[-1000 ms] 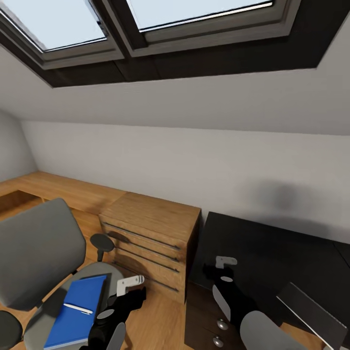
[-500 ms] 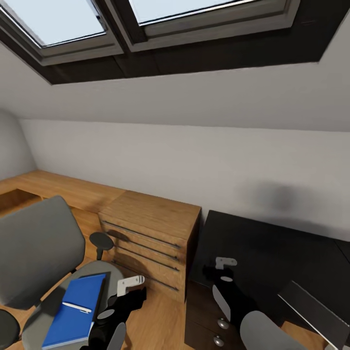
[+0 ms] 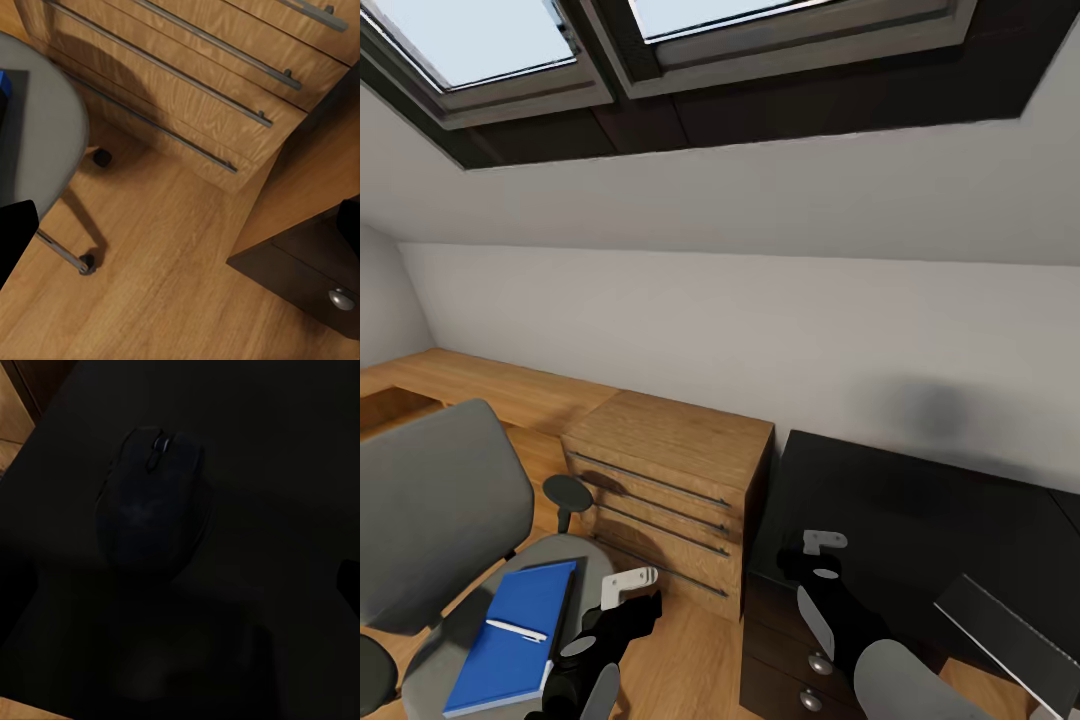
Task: In the bedroom, organize the workspace by keeping the computer under the desk, ensuring the monitor is on the desk, placing the keyboard on the desk next to the monitor, placing the mouse on the desk next to the keyboard, moving the folder from the swivel chair onto the desk next to the mouse, stacking the notebook on top of the folder with the pen on top of the notebook, and positioning the swivel chair next to the desk.
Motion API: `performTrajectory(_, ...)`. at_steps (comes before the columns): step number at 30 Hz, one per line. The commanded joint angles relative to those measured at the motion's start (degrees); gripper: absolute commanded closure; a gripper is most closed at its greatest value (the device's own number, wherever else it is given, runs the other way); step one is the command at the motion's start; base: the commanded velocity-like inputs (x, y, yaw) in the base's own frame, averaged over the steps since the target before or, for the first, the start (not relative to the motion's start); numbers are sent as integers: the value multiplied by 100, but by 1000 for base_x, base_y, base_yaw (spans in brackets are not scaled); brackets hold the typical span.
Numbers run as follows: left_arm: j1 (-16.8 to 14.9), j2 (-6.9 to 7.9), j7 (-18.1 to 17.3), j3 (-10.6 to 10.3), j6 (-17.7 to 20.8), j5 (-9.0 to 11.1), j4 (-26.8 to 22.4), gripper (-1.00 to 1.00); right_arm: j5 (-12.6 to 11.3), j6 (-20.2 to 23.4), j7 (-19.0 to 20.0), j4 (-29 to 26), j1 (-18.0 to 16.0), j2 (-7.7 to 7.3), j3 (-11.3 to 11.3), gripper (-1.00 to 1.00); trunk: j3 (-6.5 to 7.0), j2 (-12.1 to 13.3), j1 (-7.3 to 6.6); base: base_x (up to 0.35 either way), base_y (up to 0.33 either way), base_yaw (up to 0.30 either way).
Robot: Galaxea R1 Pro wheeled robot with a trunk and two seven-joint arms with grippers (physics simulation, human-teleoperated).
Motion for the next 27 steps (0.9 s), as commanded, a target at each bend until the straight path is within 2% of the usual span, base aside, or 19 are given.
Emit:
performTrajectory(1,-4,2,54,-7,12,62,-3,-100,-43,32,-36,-11,-2,-2,30,-100,-7,-5,0,0,0,0)
performTrajectory(5,-4,5,45,-2,12,80,31,-100,-42,33,-37,-11,-2,-2,27,-100,-7,-5,0,8,0,0)
performTrajectory(21,-4,6,15,-8,12,87,194,-100,-34,33,-39,-11,-4,-2,24,-100,-7,-5,0,135,0,0)
performTrajectory(27,-4,6,22,-4,12,90,191,-100,-34,40,-36,-11,-5,-2,23,-100,-7,-5,0,28,0,0)
